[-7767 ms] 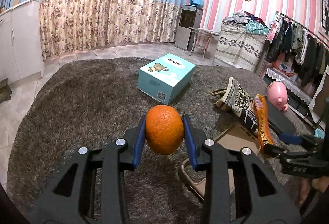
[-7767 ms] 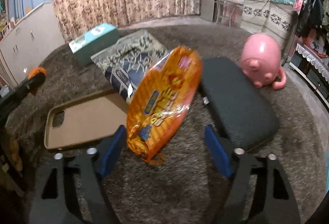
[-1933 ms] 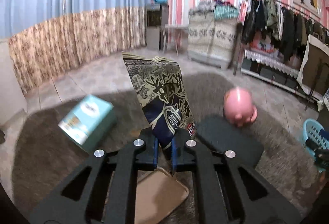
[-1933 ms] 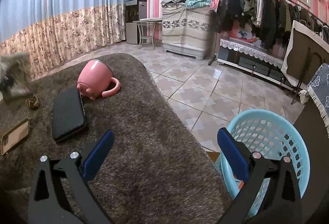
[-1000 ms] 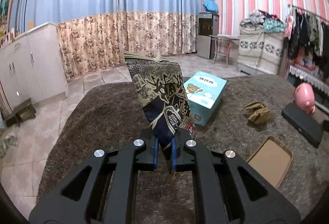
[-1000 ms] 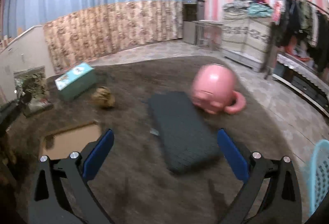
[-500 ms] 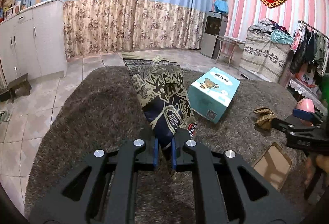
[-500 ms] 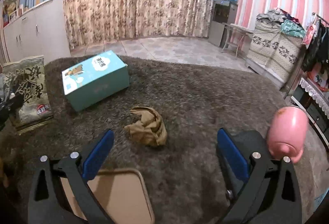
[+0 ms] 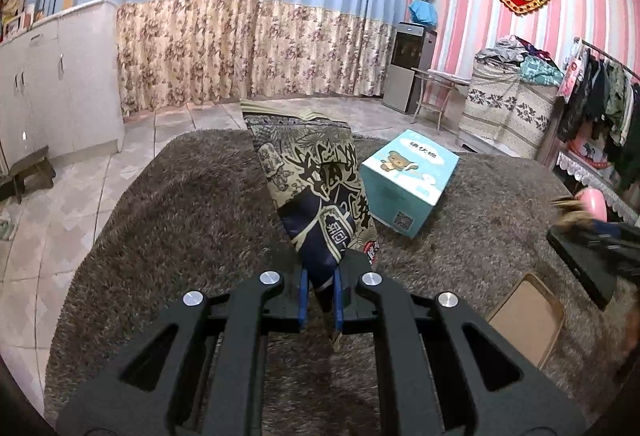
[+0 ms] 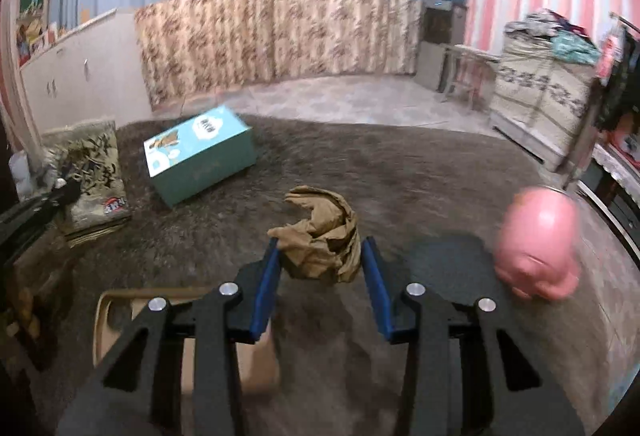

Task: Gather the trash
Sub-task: 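Carry the snack packet and brown paper over the blue basket with both tools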

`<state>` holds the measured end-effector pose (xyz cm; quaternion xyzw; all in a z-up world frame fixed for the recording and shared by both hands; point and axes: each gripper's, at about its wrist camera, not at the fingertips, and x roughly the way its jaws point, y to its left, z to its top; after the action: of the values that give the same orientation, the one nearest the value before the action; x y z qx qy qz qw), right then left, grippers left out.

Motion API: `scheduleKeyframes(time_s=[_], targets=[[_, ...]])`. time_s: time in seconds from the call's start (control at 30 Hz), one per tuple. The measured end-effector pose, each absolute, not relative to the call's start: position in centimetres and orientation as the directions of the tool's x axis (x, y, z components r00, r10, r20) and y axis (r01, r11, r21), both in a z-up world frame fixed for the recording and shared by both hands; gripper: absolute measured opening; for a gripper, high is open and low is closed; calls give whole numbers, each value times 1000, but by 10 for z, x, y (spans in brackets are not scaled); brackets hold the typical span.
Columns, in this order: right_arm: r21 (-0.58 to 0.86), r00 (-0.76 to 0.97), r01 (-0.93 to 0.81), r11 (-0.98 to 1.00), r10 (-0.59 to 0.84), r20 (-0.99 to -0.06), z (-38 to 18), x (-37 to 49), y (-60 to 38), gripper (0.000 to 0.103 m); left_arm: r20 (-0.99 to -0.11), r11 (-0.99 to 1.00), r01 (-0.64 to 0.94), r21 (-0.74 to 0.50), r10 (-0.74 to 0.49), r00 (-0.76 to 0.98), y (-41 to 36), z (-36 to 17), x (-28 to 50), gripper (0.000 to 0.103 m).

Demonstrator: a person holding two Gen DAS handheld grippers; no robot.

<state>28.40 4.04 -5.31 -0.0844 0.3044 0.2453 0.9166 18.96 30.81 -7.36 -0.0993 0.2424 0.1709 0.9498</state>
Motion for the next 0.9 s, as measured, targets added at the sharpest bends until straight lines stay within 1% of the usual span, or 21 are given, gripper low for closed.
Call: scheduleKeyframes(time_s=[0.07,0.2,0.33,0.47,0.57,0.67,0.77,0.9], targets=[[4,715,-462,887,376,-590,-45,270,11,41,-482,926,-370,-75,291,826,301,-72,189,8],[-17,772,-345,939,274,-573,-25,239,-65,41,-472,931,-365,-20,313,824,289,-66,190,8],[-25,822,-205,978,158,-547,-5,209,-144,41,-467,943,-326,-70,258,846,273,-45,187,8],[-23,857,-48,999,29,-514,6,184,-218,41,-409,964,-261,-55,217,887,231,-10,180,8],[4,867,65,998,-54,-496,8,169,-270,41,-370,984,-168,-56,136,919,184,15,176,8],[31,867,156,987,-122,-484,6,162,-311,41,-360,996,-67,-56,42,932,132,26,177,8],[33,852,224,974,-180,-491,-5,161,-342,41,-365,998,16,-60,-37,930,84,25,178,8],[37,838,279,960,-224,-497,-13,160,-371,41,-399,987,142,-76,-160,903,9,15,186,8]])
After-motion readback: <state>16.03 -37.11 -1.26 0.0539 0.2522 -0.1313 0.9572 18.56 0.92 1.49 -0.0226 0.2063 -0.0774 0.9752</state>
